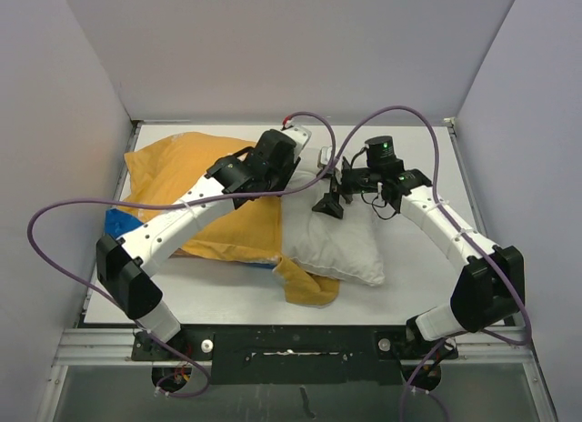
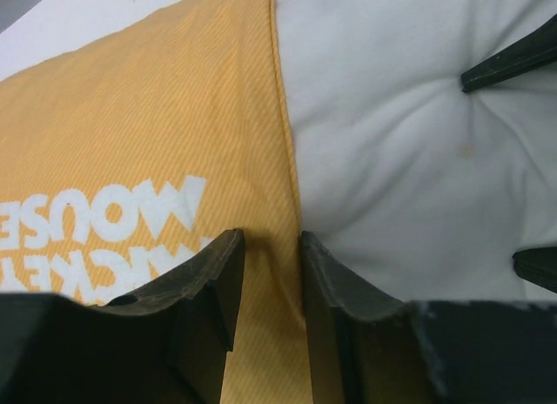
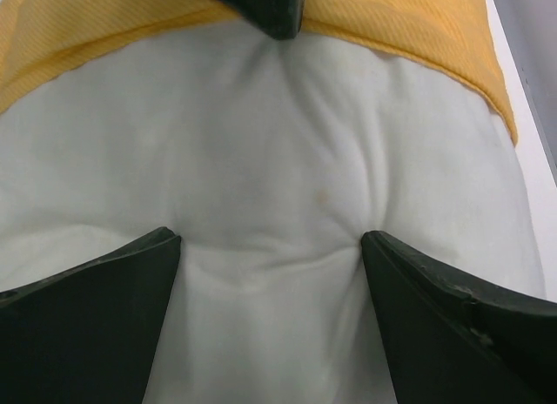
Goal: Put the pillow into the pillowcase
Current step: Stuff the pillow into the pillowcase.
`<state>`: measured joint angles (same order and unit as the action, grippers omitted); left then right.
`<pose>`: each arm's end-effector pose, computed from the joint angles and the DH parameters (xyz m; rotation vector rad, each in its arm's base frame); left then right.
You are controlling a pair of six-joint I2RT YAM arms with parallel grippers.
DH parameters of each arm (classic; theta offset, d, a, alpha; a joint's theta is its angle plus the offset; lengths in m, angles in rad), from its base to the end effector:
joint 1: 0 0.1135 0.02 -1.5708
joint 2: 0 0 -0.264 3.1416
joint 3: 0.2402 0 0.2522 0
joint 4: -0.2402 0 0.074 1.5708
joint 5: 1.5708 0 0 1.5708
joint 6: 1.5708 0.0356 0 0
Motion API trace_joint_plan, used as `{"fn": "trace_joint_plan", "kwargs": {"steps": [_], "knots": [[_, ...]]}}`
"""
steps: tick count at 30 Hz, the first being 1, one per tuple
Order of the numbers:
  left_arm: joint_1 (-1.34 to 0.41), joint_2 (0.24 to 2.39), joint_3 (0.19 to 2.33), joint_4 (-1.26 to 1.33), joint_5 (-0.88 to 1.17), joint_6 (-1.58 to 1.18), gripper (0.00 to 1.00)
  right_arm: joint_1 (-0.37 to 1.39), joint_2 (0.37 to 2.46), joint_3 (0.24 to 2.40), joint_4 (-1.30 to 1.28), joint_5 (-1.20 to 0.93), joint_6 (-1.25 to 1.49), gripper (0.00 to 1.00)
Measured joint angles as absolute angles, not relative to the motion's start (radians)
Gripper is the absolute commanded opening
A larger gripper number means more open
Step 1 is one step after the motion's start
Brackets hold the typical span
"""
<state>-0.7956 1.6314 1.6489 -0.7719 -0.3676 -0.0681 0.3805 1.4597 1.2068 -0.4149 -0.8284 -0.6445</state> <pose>0.2597 -0.2468 0.3679 0.6334 2.1739 -0.0275 0.2873 0.1432 0.3119 -1.3810 1.5666 0.7598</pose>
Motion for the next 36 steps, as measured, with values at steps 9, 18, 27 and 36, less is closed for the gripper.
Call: {"fn": "trace_joint_plan", "kwargs": {"steps": [9,18,27,36], "knots": [[-0.773,1.639,1.66,-0.78,-0.271,-0.053,0.0,0.389,1.472,1.182,-0.344,-0.792,-0.593,0.35],[-0.734,1.647,1.822,-0.737,0.103,-0.152,0.0,0.366,1.551,1.184,-0.165,-0.925,-0.234,0.0],[-0.701,1.696,1.612,-0.31,0.352,-0.414,0.0,0.299,1.515,0.996,0.221,-0.997,0.1,0.34],[-0.69,1.581,0.986,0.332,0.469,-0.538,0.0,0.054,1.313,1.179,-0.805,-1.113,-0.926,0.99]]}}
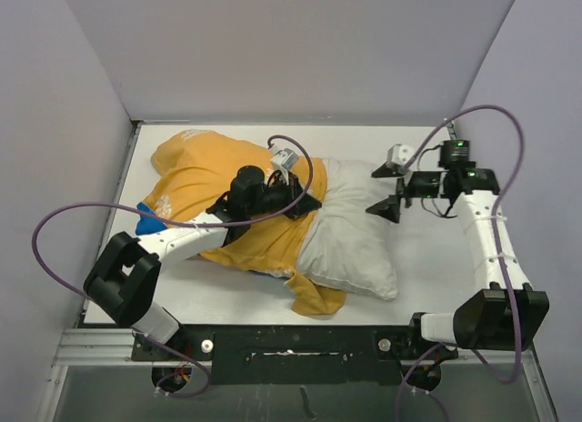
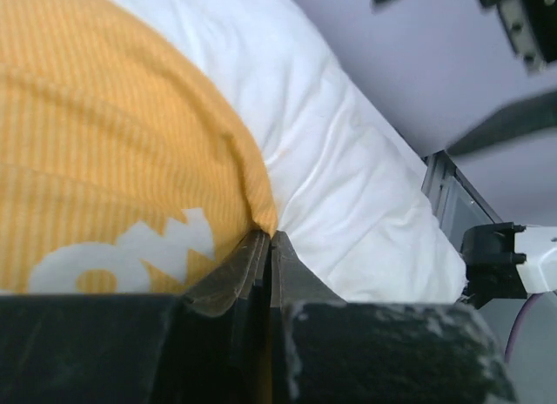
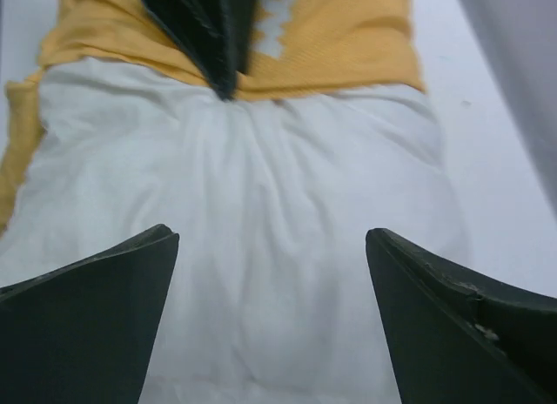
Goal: Put the pillow into the pillowcase
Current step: Stuff the pillow into the pillowcase.
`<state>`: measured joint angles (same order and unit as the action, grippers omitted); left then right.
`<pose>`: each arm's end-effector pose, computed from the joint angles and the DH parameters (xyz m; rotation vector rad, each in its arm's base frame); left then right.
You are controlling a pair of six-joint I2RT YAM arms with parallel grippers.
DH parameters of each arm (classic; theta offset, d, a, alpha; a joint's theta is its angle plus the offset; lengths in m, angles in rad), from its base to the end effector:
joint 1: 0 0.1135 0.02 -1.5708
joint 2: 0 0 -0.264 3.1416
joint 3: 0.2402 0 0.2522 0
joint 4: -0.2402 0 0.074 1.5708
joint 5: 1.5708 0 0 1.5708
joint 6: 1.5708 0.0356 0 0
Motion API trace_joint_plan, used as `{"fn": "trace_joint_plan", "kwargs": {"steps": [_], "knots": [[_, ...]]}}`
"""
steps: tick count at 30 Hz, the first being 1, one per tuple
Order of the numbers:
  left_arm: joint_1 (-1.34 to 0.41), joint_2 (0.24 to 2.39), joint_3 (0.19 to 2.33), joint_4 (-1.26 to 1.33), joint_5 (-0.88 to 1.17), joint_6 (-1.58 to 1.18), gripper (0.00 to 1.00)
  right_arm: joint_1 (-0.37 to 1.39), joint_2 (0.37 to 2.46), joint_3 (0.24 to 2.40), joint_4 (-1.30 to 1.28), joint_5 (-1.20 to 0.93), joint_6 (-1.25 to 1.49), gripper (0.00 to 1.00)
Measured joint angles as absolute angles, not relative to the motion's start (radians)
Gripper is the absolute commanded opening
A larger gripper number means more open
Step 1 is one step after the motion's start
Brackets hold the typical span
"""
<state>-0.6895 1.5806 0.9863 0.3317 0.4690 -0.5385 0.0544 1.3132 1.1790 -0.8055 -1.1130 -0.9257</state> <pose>0.2685 -0.2422 0.2626 0.5093 1.9405 -1.2570 0.2544 0.0458 0.3230 -1.2965 1.5696 0.8503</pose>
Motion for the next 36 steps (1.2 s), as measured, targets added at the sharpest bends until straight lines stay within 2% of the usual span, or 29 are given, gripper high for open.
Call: {"fn": "trace_joint_plan", "kwargs": {"steps": [2,5,11,12,13,14,16,17,18,23,28,31,34,36], "knots": [[-0.7,1.549,0.941,0.414,0.467,-0.534,0.0,-0.062,1.313,1.299,-0.979,-1.131,-1.064,0.98],[-0.711,1.535,0.903,0.473,0.461,-0.526,0.0,-0.144,1.345,1.417,-1.047,-1.114,-1.092,0.98],[-0.731,1.506,0.861,0.511,0.44,-0.5,0.0,-0.099,1.592,1.511,-1.066,-1.071,-1.061,1.0],[-0.734,1.501,0.858,0.511,0.439,-0.495,0.0,-0.08,1.639,1.51,-1.06,-1.057,-1.053,0.96],[-0.738,1.497,0.857,0.508,0.437,-0.49,0.0,-0.052,1.686,1.5,-1.048,-1.039,-1.04,0.88],[-0.739,1.493,0.857,0.507,0.437,-0.486,0.0,-0.015,1.723,1.48,-1.028,-1.019,-1.026,0.73],[-0.741,1.483,0.859,0.491,0.437,-0.475,0.0,0.054,1.755,1.445,-1.002,-0.993,-1.006,0.24],[-0.741,1.477,0.865,0.471,0.438,-0.464,0.0,0.081,1.757,1.439,-0.998,-0.984,-1.006,0.09],[-0.738,1.472,0.877,0.447,0.44,-0.455,0.0,0.113,1.756,1.439,-0.994,-0.973,-0.997,0.02],[-0.664,1.486,1.109,0.214,0.522,-0.414,0.0,0.196,1.713,1.53,-0.948,-0.889,-0.857,0.0],[-0.554,1.666,1.649,-0.056,0.562,-0.355,0.0,0.204,1.711,1.808,-0.84,-0.765,-0.695,0.0],[-0.535,1.752,1.888,-0.121,0.57,-0.325,0.0,0.199,1.71,1.983,-0.74,-0.722,-0.651,0.0],[-0.558,1.749,1.927,-0.113,0.595,-0.28,0.0,0.195,1.67,2.043,-0.669,-0.719,-0.676,0.0],[-0.604,1.706,1.814,-0.052,0.603,-0.24,0.0,0.195,1.597,1.981,-0.663,-0.745,-0.766,0.0]]}}
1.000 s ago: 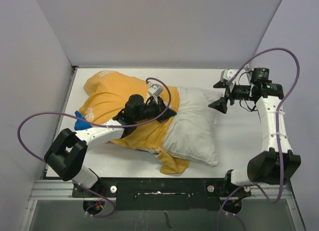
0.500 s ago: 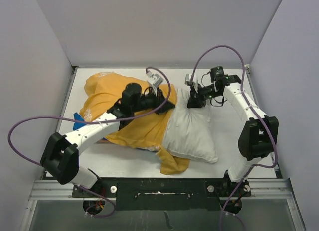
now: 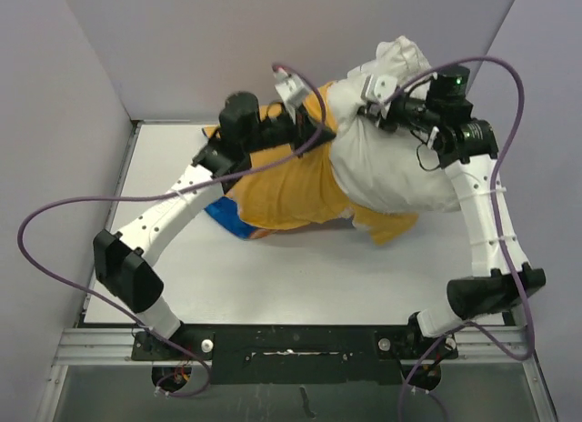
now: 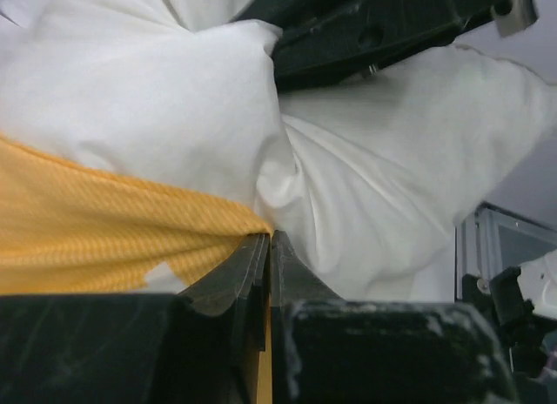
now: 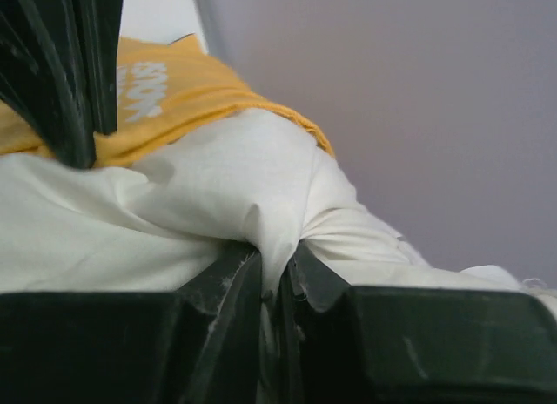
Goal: Put the pillow into the pillowcase
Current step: Stuff the pillow into the pillowcase.
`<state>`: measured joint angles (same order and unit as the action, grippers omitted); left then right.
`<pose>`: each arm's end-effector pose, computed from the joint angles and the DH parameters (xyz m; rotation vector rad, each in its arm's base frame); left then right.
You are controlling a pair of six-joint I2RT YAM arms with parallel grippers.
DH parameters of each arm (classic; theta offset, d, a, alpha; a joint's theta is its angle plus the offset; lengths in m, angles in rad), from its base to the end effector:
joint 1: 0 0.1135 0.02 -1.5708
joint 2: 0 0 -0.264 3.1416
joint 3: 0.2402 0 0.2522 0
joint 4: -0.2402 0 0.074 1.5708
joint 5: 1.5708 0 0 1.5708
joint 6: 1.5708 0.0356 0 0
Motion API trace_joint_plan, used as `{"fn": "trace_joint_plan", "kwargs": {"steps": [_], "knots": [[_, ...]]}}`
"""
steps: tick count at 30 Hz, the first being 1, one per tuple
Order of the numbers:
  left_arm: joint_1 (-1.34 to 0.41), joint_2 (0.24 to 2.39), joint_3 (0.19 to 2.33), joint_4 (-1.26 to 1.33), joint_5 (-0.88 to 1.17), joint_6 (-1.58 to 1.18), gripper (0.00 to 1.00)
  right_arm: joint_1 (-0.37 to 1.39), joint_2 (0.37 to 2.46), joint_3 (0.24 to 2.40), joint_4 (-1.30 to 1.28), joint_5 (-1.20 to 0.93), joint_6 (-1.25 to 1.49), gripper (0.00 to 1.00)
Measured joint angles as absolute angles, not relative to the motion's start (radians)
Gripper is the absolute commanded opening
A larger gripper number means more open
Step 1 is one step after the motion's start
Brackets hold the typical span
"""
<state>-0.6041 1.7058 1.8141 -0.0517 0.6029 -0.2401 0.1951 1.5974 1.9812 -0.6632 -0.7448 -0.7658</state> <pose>0.3142 -0.2414 0.4671 0.7835 1.4345 -1.1136 0.3171 0.0873 0.4971 -1.2372 1.2844 0.2784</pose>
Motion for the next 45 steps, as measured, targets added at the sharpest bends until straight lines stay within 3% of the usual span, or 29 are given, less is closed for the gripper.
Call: {"fn": "trace_joint_plan", "kwargs": {"steps": [3,9,12,17,21,24,27,36,43,45], "knots": [[-0.702,1.6,1.461,0.15,0.584,-0.182,0.0,0.197,1.439,1.734,-0.706,-0.79,-0.977,0.0],[-0.904,1.534,0.817,0.542,0.464,-0.148,0.01,0.202,1.191,1.006,-0.811,-0.758,-1.318,0.0],[-0.986,1.53,0.674,0.663,0.395,-0.152,0.16,0.217,1.181,0.833,-0.83,-0.767,-1.397,0.0],[-1.07,1.393,0.565,0.66,0.286,-0.179,0.41,0.244,1.096,0.81,-0.873,-0.831,-1.427,0.0],[-1.07,1.13,0.585,0.435,0.189,-0.21,0.58,0.244,1.127,0.825,-0.895,-0.864,-1.443,0.0],[-1.068,0.941,0.684,0.243,0.102,-0.24,0.61,0.243,1.162,0.838,-0.904,-0.885,-1.449,0.0],[-1.068,0.903,0.843,0.108,0.025,-0.255,0.63,0.242,1.192,0.858,-0.926,-0.909,-1.452,0.0],[-1.108,1.316,1.363,-0.16,-0.224,-0.169,0.63,0.203,1.224,0.886,-0.99,-0.995,-1.463,0.01],[-1.118,1.539,1.394,-0.29,-0.324,-0.087,0.58,0.121,1.269,0.904,-1.088,-1.092,-1.549,0.01],[-1.118,1.563,1.422,-0.308,-0.348,-0.069,0.49,0.119,1.27,0.904,-1.099,-1.101,-1.564,0.01]]}}
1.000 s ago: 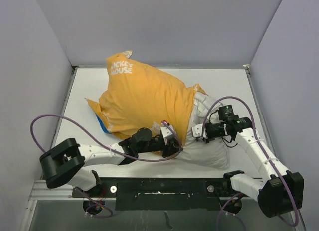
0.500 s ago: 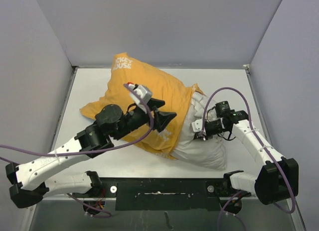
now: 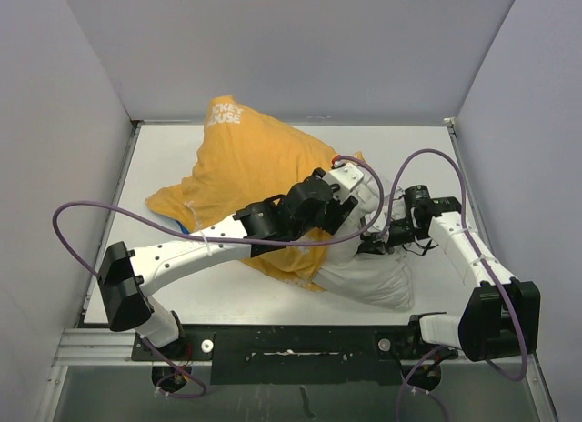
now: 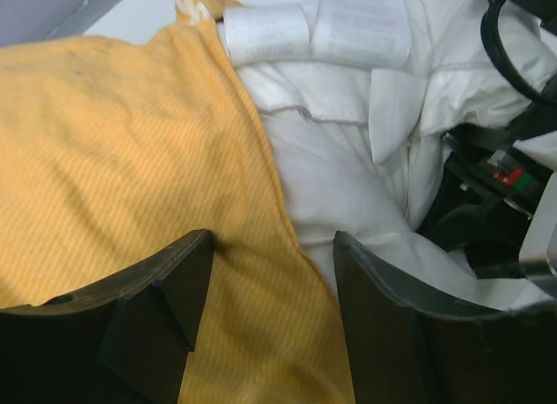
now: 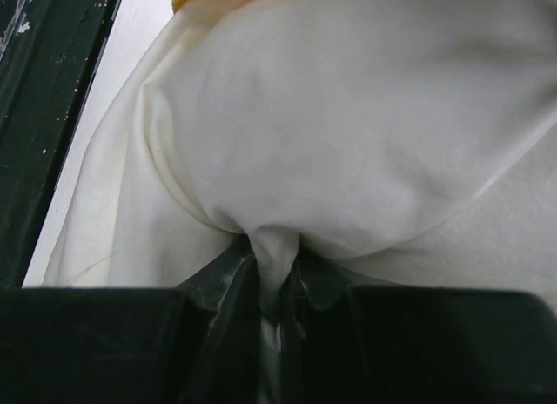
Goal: Put the pillow into the pillowcase
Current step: Stuff the pillow into the pillowcase.
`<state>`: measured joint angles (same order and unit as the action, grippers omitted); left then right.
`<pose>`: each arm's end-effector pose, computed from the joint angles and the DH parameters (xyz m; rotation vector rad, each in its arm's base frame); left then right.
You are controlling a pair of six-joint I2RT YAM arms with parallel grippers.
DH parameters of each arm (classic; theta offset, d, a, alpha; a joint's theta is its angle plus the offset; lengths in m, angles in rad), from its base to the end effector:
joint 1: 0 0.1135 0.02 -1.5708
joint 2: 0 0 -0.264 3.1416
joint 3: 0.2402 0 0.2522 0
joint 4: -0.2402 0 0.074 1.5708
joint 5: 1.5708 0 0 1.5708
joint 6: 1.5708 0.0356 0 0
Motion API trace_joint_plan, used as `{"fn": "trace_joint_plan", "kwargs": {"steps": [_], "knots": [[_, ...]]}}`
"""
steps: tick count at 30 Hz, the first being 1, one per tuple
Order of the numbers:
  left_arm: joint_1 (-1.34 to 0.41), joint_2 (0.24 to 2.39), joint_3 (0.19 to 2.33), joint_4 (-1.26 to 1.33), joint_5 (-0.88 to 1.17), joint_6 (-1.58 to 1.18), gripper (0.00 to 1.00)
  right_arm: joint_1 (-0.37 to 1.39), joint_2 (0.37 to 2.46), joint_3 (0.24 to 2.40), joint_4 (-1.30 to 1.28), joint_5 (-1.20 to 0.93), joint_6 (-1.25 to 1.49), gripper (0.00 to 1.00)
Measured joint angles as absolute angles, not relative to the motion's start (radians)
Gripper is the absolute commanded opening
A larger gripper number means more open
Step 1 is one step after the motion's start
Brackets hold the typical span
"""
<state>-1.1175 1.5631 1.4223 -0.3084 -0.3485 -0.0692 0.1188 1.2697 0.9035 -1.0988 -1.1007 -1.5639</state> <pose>0.1711 -0.3235 0.3559 0.8106 1.8446 -0.4110 0.1962 0.0554 0.2443 -1.6681 1.3964 0.9246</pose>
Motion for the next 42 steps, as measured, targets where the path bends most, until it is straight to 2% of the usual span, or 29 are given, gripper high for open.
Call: {"fn": "trace_joint_plan", "kwargs": {"steps": [3,4,5,7,12,14,20,23,26,27,28,29,30,31,32,34,37,42], "knots": [[-1.119,1.58,1.459,-0.306,-0.391,-0.051,0.18,0.118,1.269,0.904,-1.103,-1.105,-1.572,0.03],[-1.119,1.583,1.461,-0.297,-0.407,-0.042,0.06,0.118,1.267,0.903,-1.104,-1.104,-1.573,0.05],[-1.119,1.585,1.461,-0.295,-0.417,-0.038,0.0,0.118,1.265,0.903,-1.105,-1.104,-1.572,0.1],[-1.119,1.587,1.455,-0.287,-0.419,-0.027,0.0,0.118,1.253,0.9,-1.103,-1.101,-1.568,0.23],[-1.112,1.586,1.396,-0.216,-0.361,-0.013,0.0,0.097,1.186,0.915,-1.142,-1.068,-1.51,0.64],[-1.105,1.581,1.357,-0.174,-0.331,-0.013,0.0,0.067,1.161,0.982,-1.214,-1.048,-1.482,0.76],[-1.097,1.529,1.266,-0.082,-0.27,-0.022,0.0,-0.069,1.179,1.38,-1.43,-1.041,-1.425,0.99],[-1.097,1.497,1.235,-0.062,-0.243,-0.029,0.0,-0.117,1.195,1.464,-1.372,-1.039,-1.279,0.98],[-1.097,1.483,1.222,-0.053,-0.224,-0.037,0.0,-0.12,1.205,1.398,-1.23,-1.0,-1.102,0.99],[-1.097,1.483,1.221,-0.051,-0.22,-0.039,0.0,-0.113,1.216,1.373,-1.196,-0.984,-1.063,0.89],[-1.097,1.483,1.221,-0.047,-0.215,-0.041,0.0,-0.096,1.234,1.343,-1.158,-0.963,-1.026,0.75],[-1.095,1.483,1.22,-0.041,-0.207,-0.042,0.0,-0.067,1.257,1.315,-1.129,-0.946,-1.002,0.48],[-1.091,1.483,1.219,-0.034,-0.197,-0.045,0.0,-0.028,1.28,1.288,-1.104,-0.934,-0.988,0.26],[-1.08,1.481,1.218,-0.023,-0.173,-0.052,0.0,0.017,1.298,1.26,-1.079,-0.923,-0.983,0.12],[-1.058,1.479,1.217,-0.015,-0.138,-0.07,0.0,0.07,1.307,1.226,-1.049,-0.912,-0.971,0.04],[-1.001,1.473,1.218,0.003,-0.037,-0.129,0.0,0.182,1.289,1.137,-0.956,-0.888,-0.933,0.0],[-0.898,1.471,1.233,0.03,0.137,-0.243,0.0,0.307,1.198,1.027,-0.813,-0.835,-0.854,0.0],[-0.844,1.494,1.343,0.081,0.321,-0.393,0.0,0.278,1.134,1.027,-0.678,-0.832,-0.692,0.0]]}}
